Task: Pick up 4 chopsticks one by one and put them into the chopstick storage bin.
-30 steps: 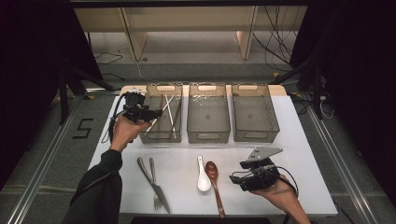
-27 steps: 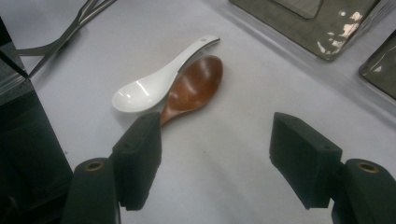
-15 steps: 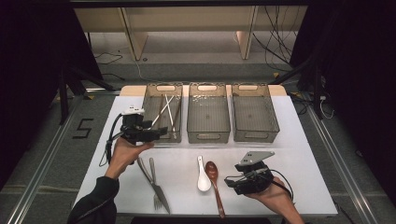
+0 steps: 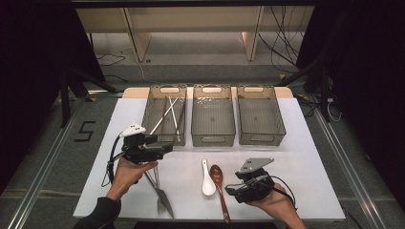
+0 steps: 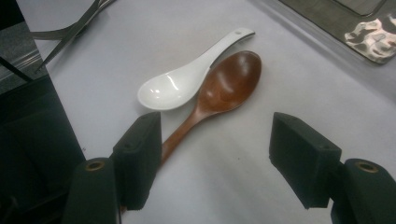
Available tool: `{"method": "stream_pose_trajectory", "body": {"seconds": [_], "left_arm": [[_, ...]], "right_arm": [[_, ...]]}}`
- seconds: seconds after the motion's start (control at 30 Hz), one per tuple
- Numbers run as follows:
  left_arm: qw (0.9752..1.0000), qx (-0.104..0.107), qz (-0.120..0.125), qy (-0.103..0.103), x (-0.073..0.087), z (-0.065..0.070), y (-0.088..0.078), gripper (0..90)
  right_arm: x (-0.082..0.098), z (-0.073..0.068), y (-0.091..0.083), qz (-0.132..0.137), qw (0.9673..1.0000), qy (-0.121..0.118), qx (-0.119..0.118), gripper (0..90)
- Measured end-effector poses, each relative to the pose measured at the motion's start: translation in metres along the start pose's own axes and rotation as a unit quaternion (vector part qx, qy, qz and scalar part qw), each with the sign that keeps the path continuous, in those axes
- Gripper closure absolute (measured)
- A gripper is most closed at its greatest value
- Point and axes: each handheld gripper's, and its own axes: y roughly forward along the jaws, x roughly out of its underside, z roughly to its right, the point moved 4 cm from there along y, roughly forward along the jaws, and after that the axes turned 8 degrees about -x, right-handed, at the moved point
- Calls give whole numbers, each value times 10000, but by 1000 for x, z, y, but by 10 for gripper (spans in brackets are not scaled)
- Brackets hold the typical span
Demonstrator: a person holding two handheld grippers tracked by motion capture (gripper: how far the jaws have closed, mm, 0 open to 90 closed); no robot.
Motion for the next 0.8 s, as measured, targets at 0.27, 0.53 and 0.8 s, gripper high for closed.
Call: {"method": "stream_pose_trajectory", "body": {"seconds": [0.27,0.53,0.8], "left_arm": [[9998,52,161,118,13,8,-8,214],[9993,113,283,226,27,14,-13,214],[9992,61,279,271,38,15,-15,214]], "right_arm": [[1,-4,3,-7,9999,-41,-96,390],[2,-9,5,-20,9997,-132,-185,507],[4,-15,10,-55,9992,-265,-308,644]]}}
